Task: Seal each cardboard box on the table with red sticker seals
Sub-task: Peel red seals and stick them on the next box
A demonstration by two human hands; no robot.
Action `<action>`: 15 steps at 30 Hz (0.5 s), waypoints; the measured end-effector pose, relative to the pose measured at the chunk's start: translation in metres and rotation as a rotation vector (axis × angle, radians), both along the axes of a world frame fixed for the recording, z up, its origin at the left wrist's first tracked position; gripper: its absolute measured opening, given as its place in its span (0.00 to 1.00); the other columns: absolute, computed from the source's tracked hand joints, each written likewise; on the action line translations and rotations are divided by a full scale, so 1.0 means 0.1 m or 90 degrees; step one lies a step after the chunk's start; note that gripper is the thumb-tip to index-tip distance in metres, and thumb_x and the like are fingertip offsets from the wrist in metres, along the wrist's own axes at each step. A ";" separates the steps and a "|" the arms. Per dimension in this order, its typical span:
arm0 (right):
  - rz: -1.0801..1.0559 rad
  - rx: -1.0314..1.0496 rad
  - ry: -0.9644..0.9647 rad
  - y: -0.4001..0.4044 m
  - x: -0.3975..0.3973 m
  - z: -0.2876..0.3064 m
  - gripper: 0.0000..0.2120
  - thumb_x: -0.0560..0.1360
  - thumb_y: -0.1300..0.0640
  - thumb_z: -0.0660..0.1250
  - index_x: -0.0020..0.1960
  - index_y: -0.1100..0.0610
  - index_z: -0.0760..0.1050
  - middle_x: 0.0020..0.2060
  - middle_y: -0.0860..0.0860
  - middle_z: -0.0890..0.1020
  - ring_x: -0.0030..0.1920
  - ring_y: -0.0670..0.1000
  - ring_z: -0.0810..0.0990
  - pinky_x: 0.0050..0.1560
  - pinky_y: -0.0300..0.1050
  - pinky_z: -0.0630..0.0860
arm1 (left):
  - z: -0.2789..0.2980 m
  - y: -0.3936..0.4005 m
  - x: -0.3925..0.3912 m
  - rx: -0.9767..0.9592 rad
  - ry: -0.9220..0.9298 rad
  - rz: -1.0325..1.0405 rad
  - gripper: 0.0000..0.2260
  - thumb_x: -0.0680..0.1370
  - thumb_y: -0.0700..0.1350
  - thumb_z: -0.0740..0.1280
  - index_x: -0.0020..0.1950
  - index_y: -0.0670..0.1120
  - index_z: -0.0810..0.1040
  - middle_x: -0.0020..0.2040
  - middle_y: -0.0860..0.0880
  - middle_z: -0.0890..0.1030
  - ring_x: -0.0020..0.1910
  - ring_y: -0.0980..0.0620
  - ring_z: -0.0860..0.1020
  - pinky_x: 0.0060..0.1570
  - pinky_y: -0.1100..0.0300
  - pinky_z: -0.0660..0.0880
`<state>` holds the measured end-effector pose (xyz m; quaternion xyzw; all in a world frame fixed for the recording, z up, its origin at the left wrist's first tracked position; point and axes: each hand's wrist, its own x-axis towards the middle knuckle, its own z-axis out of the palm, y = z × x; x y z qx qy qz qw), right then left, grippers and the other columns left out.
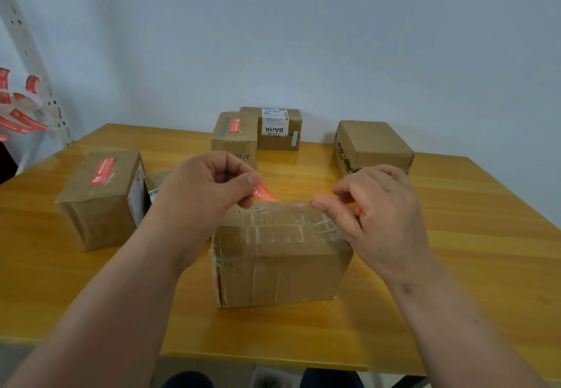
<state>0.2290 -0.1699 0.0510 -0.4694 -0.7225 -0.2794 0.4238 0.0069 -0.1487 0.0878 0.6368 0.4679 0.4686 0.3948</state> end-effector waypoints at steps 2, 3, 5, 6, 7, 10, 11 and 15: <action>0.003 -0.036 -0.005 -0.01 0.00 0.00 0.26 0.76 0.37 0.61 0.36 0.58 0.77 0.31 0.48 0.79 0.33 0.50 0.77 0.49 0.48 0.74 | -0.02 -0.01 0.01 0.034 -0.009 0.048 0.03 0.75 0.44 0.70 0.42 0.48 0.81 0.34 0.52 0.82 0.34 0.59 0.79 0.37 0.67 0.74; 0.002 -0.058 -0.009 -0.01 0.00 0.00 0.26 0.76 0.36 0.61 0.36 0.58 0.77 0.31 0.48 0.79 0.33 0.50 0.77 0.47 0.47 0.73 | -0.03 -0.02 0.02 0.053 -0.002 0.068 0.03 0.76 0.45 0.69 0.42 0.49 0.81 0.34 0.51 0.82 0.33 0.61 0.78 0.34 0.71 0.73; 0.009 -0.099 -0.016 -0.03 -0.01 0.01 0.27 0.76 0.35 0.60 0.36 0.58 0.76 0.31 0.48 0.78 0.33 0.50 0.76 0.40 0.44 0.72 | -0.04 -0.03 0.06 0.081 0.026 0.104 0.04 0.77 0.45 0.68 0.42 0.49 0.80 0.34 0.51 0.81 0.33 0.62 0.77 0.30 0.75 0.70; 0.015 -0.115 -0.021 -0.04 -0.01 0.02 0.26 0.76 0.35 0.60 0.36 0.58 0.76 0.31 0.48 0.77 0.33 0.49 0.75 0.38 0.43 0.71 | -0.05 -0.03 0.07 0.088 0.040 0.116 0.05 0.77 0.45 0.68 0.42 0.50 0.79 0.35 0.51 0.81 0.34 0.62 0.77 0.29 0.75 0.70; 0.022 -0.129 -0.028 -0.05 -0.01 0.04 0.26 0.75 0.35 0.61 0.37 0.58 0.76 0.31 0.48 0.77 0.33 0.49 0.75 0.37 0.43 0.71 | -0.06 -0.04 0.09 0.096 0.056 0.124 0.05 0.77 0.46 0.68 0.42 0.50 0.79 0.35 0.52 0.80 0.34 0.60 0.77 0.29 0.75 0.70; 0.026 -0.181 -0.036 -0.07 0.00 0.08 0.27 0.73 0.31 0.60 0.38 0.56 0.76 0.32 0.45 0.77 0.33 0.46 0.74 0.34 0.41 0.71 | -0.10 -0.02 0.11 0.111 0.097 0.127 0.06 0.78 0.46 0.67 0.41 0.52 0.78 0.36 0.52 0.79 0.35 0.56 0.76 0.30 0.73 0.71; 0.020 -0.203 -0.034 -0.08 0.01 0.09 0.27 0.71 0.30 0.59 0.38 0.55 0.76 0.32 0.45 0.77 0.34 0.46 0.74 0.34 0.41 0.72 | -0.12 -0.01 0.11 0.111 0.100 0.129 0.06 0.78 0.46 0.66 0.41 0.52 0.77 0.35 0.52 0.79 0.34 0.56 0.75 0.29 0.72 0.71; 0.001 -0.308 0.056 -0.14 0.01 0.15 0.29 0.64 0.23 0.59 0.39 0.50 0.76 0.34 0.42 0.78 0.37 0.43 0.77 0.38 0.45 0.75 | -0.09 0.03 0.04 0.106 0.055 0.169 0.07 0.79 0.47 0.65 0.42 0.53 0.77 0.36 0.52 0.79 0.35 0.53 0.76 0.30 0.66 0.71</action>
